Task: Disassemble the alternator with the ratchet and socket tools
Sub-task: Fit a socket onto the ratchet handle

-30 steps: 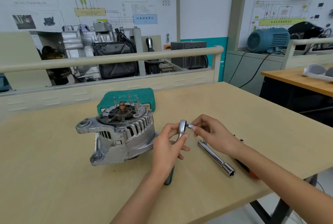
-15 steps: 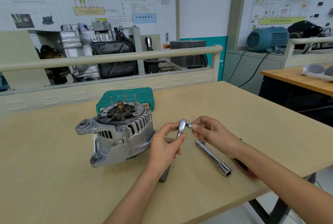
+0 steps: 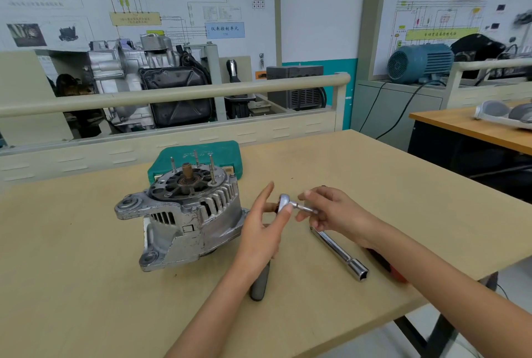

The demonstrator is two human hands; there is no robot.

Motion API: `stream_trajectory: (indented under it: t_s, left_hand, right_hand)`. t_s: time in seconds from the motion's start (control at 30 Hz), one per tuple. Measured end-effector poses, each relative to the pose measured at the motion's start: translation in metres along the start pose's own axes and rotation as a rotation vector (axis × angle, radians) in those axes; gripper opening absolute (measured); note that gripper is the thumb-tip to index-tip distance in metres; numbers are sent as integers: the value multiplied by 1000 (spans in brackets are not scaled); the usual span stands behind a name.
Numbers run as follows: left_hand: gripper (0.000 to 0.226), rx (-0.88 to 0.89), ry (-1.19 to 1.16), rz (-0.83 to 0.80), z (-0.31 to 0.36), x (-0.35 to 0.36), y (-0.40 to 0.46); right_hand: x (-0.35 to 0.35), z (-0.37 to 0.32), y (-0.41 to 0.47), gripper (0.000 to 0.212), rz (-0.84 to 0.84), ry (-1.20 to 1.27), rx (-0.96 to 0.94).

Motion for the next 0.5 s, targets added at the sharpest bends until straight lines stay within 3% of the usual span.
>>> stream_trajectory:
  t_s: [0.13, 0.2, 0.33, 0.5]
  left_hand:
    - [30, 16, 41, -14, 3, -1, 1]
    - [19, 10, 48, -12, 3, -1, 2]
    - [8, -59, -10, 5, -1, -3, 7]
    - [12, -127, -60, 22, -4, -3, 11]
  right_hand:
    - [-31, 7, 7, 25, 184, -52, -13]
    - [-43, 9, 10, 21, 217, -256, -58]
    - [-51, 16, 16, 14, 167, -829, -85]
    - [-42, 27, 22, 32, 98, -942, 9]
Point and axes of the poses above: each hand's wrist, its own y-axis towards the middle knuckle, its own x-axis out of the palm, z = x × y, the point moved 3 cm from there along y, towards the middle knuckle, and after that the axes turned 9 degrees about y, right-handed, at the moved point
